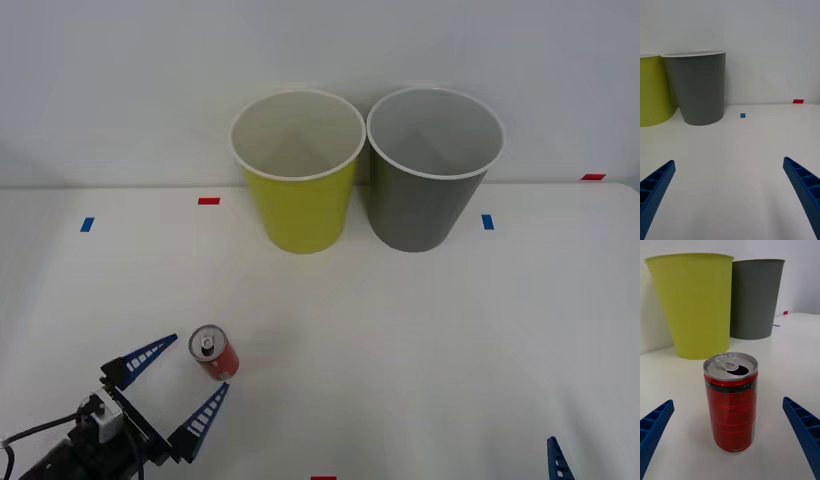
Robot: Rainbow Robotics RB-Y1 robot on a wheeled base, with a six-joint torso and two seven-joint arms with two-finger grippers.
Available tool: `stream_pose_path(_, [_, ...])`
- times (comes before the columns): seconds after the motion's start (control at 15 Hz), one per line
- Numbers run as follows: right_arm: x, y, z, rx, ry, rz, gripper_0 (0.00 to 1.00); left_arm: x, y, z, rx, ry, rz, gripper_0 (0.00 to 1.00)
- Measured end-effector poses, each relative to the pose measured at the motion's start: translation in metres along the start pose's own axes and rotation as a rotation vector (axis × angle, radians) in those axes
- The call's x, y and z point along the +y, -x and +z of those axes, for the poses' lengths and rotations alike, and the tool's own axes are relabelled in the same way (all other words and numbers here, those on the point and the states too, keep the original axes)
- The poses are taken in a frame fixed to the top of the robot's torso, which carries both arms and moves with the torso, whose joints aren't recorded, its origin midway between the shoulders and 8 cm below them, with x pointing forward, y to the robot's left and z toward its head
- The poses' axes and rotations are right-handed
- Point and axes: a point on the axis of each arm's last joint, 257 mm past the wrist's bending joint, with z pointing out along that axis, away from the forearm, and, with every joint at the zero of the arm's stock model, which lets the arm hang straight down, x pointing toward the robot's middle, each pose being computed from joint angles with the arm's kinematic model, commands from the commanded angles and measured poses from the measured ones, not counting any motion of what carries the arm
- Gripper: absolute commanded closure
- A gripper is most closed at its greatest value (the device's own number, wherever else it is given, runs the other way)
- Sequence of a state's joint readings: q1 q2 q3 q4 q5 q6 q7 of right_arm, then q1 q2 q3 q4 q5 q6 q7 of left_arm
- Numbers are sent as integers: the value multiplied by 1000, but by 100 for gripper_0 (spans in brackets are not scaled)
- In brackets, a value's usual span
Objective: Put cans in the gray bin and PET bottles in the light green bin.
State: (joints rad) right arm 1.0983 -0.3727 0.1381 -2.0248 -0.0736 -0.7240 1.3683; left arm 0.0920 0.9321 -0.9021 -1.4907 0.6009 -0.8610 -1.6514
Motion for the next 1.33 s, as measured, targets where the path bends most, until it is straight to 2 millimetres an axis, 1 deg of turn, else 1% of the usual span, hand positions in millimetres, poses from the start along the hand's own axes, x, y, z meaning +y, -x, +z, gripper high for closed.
stream_pose_path(0.13, [0, 0, 0, 0, 0, 0, 0, 0, -3, 4, -1, 2, 5, 0])
stream_pose_path(0.33, [0, 0, 0, 0, 0, 0, 0, 0, -2, 14, -12, -1, 12, 0])
stream_pose_path(0.67, [0, 0, 0, 0, 0, 0, 0, -7, 2, 33, -22, -22, 22, 0])
stream_pose_path(1.0, [0, 0, 0, 0, 0, 0, 0, -14, 2, 39, -27, -36, 25, 0])
stream_pose_path(1.27, [0, 0, 0, 0, 0, 0, 0, -14, 3, 45, -24, -40, 25, 0])
stream_pose_path(1.33, [0, 0, 0, 0, 0, 0, 0, -14, 3, 45, -25, -40, 24, 18])
